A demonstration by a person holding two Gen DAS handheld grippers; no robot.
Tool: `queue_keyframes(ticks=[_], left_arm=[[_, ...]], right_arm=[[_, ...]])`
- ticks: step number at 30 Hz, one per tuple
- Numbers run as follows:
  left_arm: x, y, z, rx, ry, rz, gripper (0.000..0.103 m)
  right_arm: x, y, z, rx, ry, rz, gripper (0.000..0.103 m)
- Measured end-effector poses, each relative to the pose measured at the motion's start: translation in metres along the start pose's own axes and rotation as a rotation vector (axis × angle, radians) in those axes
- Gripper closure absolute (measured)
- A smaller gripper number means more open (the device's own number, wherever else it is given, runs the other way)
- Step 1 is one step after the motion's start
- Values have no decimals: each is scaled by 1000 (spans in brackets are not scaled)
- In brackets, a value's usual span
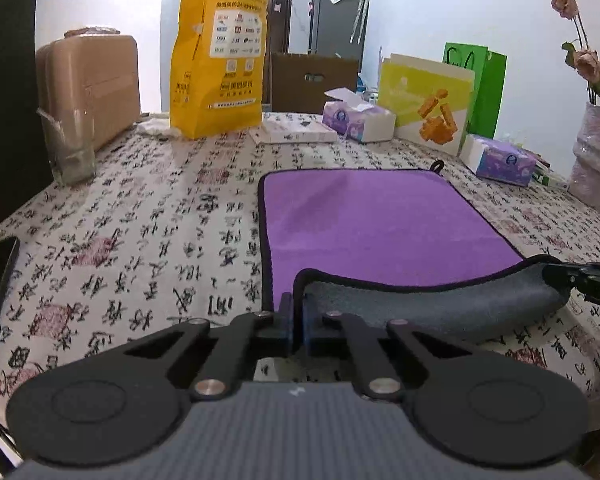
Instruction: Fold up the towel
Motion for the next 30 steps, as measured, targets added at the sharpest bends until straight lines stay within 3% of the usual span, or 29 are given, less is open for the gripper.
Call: queue_keyframes(ticks=[15, 30], left_arm=[[-10, -29, -58, 49, 7, -27, 98], [-33, -92, -139, 47, 22, 1, 98]], right_arm=[[9, -25, -58, 61, 89, 48, 98], [26, -86, -130, 29, 106, 30, 99]])
Point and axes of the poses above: each gripper's, at about its wrist camera, not at the fingertips, and y roughly against the way its jaws point, x to its right, z to its underside, the point moved 2 cm from there along -y, roughly the way its jaws point, and after that the axes turned 12 degrees about -x, right-handed, at the moved point
